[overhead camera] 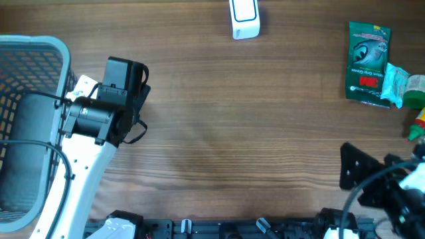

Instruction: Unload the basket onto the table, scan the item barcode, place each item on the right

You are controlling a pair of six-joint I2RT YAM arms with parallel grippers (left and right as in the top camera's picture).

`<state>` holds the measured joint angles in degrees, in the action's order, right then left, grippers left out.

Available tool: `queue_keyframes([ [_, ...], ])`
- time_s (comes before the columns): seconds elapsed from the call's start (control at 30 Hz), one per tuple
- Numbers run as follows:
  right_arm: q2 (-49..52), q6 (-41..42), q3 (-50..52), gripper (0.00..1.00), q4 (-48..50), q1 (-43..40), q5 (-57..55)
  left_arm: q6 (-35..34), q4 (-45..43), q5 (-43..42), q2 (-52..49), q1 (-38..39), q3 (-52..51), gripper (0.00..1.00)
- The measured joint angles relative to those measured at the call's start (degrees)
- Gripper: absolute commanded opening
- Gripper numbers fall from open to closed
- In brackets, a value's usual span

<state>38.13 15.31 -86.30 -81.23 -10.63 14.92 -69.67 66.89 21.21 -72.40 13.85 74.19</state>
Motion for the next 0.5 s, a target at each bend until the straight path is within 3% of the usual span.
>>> queue_keyframes([
  [0.17,-14.4,0.3,21.5,1.0,19.6,0.1,0.8,0.0,0.0,0.0,0.0,0.0,0.0,1.0],
  [0.3,-28.9,4.2,36.9,1.0,29.1,0.1,1.1,0.0,0.0,0.0,0.0,0.0,0.0,1.0],
  [0.43,-36.4,16.0,48.0,1.0,39.6,0.3,-4.7,0.0,0.0,0.0,0.0,0.0,0.0,1.0],
  [0.5,-36.7,27.1,51.9,1.0,40.0,0.4,-10.5,0.0,0.0,0.0,0.0,0.0,0.0,1.0],
])
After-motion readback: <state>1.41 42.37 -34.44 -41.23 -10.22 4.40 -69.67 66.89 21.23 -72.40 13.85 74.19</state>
